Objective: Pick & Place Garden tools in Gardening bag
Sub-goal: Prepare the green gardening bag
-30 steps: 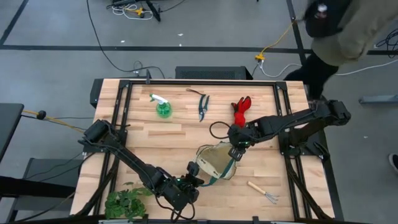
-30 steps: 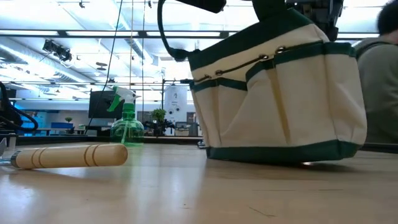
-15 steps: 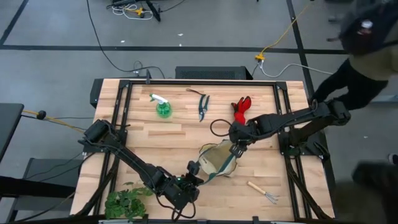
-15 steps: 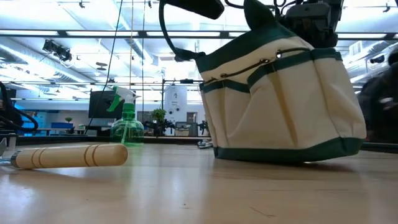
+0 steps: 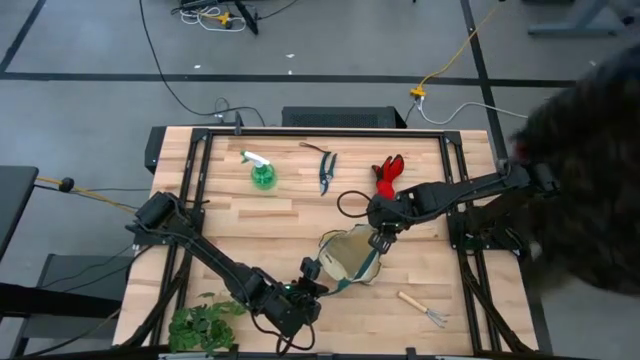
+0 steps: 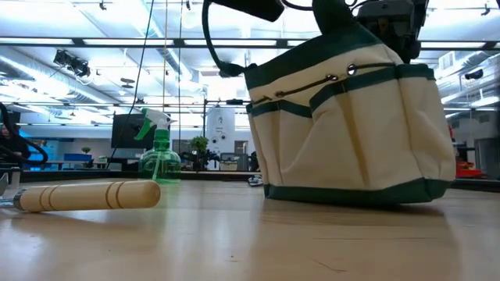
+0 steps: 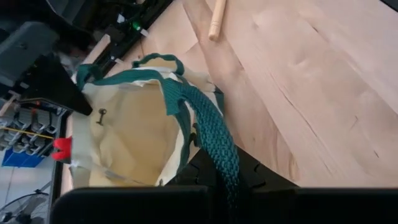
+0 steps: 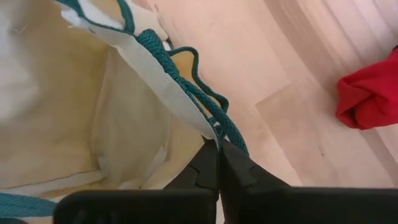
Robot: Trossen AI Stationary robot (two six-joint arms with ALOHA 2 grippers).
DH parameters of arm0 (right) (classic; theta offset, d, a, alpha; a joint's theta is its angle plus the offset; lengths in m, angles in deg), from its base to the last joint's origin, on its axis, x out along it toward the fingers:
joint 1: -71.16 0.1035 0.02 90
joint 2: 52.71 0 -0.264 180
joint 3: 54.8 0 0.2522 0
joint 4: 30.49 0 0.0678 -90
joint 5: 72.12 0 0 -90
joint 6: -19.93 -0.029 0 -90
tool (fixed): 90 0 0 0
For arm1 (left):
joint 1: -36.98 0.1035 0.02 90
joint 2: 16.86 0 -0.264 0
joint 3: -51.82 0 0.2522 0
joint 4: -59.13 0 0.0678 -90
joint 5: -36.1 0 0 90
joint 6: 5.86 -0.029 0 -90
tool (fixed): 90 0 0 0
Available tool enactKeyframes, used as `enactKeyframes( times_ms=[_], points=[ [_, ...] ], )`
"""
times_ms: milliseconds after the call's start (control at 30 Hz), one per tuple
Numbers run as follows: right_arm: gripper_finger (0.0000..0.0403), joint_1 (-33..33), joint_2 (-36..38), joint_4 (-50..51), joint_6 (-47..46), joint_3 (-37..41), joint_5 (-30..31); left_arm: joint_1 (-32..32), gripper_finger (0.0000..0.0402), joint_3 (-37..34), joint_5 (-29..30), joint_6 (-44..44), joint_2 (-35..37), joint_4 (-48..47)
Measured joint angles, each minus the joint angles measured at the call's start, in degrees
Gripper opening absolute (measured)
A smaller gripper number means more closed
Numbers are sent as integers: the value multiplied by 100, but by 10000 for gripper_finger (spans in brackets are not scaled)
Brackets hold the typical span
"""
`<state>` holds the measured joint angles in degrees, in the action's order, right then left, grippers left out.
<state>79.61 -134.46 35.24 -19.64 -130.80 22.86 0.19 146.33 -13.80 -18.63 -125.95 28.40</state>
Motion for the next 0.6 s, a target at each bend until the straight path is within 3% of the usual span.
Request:
enactKeyframes(
  times_ms=[300,600],
  points=[
    [27,-15,0,-17,64,0,-195,0,19,0,52,-34,0,91],
    [34,-15,0,-25,99,0,-195,-2,133,0,151,-50,0,89]
  ],
)
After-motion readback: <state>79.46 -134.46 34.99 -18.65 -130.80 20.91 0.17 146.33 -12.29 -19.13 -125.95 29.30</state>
